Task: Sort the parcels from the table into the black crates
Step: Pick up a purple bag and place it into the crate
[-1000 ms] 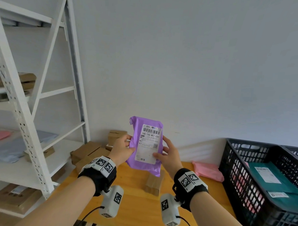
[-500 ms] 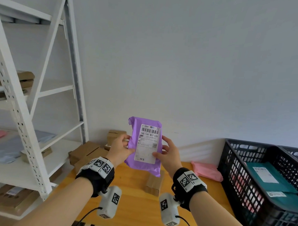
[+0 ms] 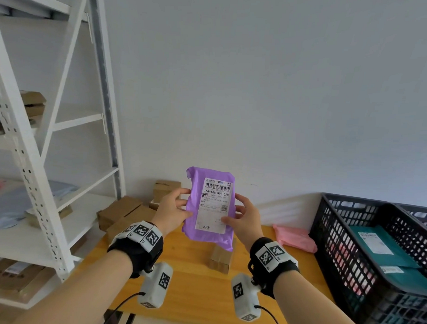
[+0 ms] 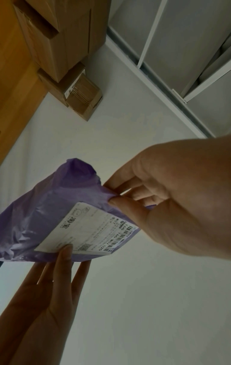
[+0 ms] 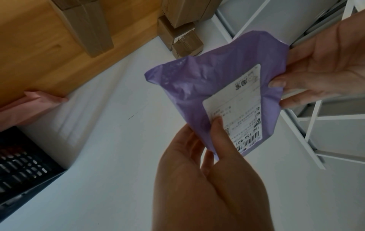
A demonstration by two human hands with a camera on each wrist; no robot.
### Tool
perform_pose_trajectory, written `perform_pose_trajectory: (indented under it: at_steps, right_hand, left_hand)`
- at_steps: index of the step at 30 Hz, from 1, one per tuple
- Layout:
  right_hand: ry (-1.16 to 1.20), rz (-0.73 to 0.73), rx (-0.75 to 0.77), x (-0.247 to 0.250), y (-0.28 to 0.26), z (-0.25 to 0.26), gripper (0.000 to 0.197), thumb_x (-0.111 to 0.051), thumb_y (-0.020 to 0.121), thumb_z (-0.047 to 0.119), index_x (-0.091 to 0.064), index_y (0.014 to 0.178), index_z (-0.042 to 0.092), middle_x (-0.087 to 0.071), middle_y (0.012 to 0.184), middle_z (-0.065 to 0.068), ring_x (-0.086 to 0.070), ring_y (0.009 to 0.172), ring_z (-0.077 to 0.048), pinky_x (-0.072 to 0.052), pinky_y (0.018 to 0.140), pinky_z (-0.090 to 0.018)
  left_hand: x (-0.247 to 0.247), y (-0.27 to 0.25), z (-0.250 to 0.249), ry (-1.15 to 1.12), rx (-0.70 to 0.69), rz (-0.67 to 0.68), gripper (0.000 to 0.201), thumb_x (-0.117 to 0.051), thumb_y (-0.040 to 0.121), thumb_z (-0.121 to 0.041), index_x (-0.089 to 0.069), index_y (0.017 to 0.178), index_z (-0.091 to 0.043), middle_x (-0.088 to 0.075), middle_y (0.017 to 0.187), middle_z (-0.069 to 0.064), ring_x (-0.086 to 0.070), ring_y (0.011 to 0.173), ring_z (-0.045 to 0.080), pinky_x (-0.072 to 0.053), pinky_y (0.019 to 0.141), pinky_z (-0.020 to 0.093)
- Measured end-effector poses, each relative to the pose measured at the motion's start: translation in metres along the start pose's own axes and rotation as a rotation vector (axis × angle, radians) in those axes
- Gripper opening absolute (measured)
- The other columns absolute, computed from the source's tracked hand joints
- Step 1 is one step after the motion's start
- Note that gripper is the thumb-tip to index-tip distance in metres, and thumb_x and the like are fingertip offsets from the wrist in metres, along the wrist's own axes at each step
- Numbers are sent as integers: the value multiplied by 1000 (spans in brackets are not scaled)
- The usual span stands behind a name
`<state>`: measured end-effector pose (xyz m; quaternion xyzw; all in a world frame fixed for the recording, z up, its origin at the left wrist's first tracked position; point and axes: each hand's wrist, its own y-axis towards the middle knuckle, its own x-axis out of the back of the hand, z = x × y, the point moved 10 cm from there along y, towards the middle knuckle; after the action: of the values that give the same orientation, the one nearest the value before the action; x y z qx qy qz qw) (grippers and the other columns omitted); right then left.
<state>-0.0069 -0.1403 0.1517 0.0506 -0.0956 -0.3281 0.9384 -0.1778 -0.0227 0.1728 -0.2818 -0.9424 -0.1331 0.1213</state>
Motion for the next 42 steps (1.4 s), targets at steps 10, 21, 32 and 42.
perform_pose_trajectory:
  at_steps: [10,21,32,42]
  right_hand:
    - [-102,-99,-92,31,-32,-54,63,-70,74,-10,-50,128,15,-67,103,-5,-66,91,-16,-59,71,-28]
    - [-174,-303,-274,138,-111,-138,60,-71,73,-8,-53,124,16,-65,100,-4,-64,89,-15,-56,70,-24]
    - [-146,-485,-375,293,-185,-167,53,-70,74,-7,-56,120,16,-66,98,-5,-65,91,-20,-57,74,-28]
    - [-141,-430,-332,435,-208,-153,45,-71,77,-3,-57,113,18,-66,93,-4,-65,88,-19,-57,74,-28]
  left_hand:
    - [-57,-9,47,-62,97,155,54,-63,78,16,-53,111,-24,-67,95,-2,-66,93,13,-56,69,24]
    - [-209,-45,83,-76,204,411,57,-59,78,21,-51,122,-14,-68,90,8,-66,83,20,-57,67,32]
    - [-380,-93,27,-17,158,656,52,-56,80,19,-50,122,-11,-65,88,9,-63,84,25,-54,72,37]
    - [-499,-119,-54,90,101,720,51,-65,79,13,-51,125,-4,-68,98,13,-64,88,22,-52,68,27]
